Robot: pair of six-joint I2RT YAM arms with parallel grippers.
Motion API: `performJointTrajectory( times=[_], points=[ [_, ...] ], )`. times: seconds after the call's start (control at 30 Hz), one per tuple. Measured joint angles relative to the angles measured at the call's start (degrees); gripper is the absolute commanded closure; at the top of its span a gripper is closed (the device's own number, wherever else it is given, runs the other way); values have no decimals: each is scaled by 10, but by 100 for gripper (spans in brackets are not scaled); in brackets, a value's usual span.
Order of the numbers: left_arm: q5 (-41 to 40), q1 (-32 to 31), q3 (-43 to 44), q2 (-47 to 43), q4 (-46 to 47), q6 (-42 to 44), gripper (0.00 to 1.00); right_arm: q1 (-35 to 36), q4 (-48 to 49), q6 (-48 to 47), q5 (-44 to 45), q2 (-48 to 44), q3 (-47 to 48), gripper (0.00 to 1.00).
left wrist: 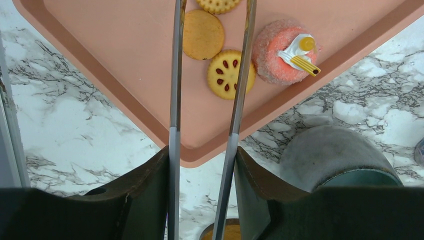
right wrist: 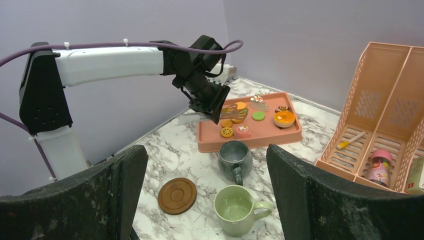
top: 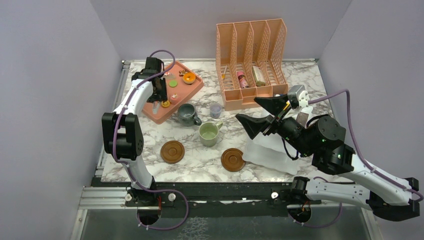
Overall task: Serve the afternoon tea
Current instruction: Pick up the desert from the tray.
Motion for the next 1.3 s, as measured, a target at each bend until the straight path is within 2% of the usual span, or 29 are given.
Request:
performJointTrajectory(
  times=[0.33,0.57,0.77,1.3],
  points=[
    [0,0,0,0,-17,1,51,0,1,0,0,-2,0,5],
    [0,0,5,0,-19,8,61,0,1,0,0,-2,0,5],
    [0,0,9,0,-20,10,65,0,1,0,0,-2,0,5],
    [16,-7,44,-28,-32,6,67,0,0,-13,8,-5,10,5]
  ],
)
